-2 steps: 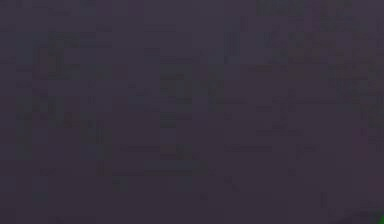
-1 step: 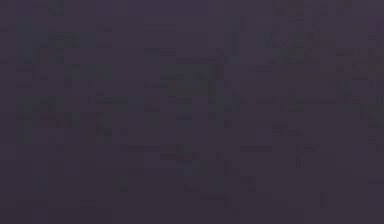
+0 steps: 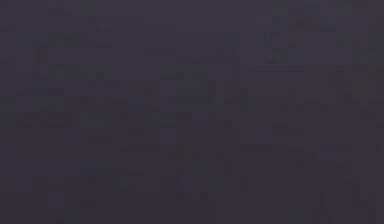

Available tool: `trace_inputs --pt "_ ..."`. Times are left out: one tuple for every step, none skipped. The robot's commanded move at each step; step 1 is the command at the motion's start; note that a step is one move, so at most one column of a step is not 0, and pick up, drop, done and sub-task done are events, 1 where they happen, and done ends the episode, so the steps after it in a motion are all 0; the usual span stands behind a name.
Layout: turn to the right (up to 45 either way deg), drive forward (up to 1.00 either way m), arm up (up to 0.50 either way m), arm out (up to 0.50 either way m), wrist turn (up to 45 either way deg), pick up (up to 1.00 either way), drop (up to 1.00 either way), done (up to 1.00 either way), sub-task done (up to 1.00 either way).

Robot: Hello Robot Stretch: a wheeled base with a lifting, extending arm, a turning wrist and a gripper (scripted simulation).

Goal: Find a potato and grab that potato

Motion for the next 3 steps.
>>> trace_inputs --pt "-45.0 0.00 0.00 0.00 0.0 0.00 0.00 0.00 0.00" --pt "0.0 0.60 0.00 0.00 0.0 0.00 0.00 0.00 0.00" --pt "-39.0 0.00 0.00 0.00 0.0 0.00 0.00 0.00 0.00"
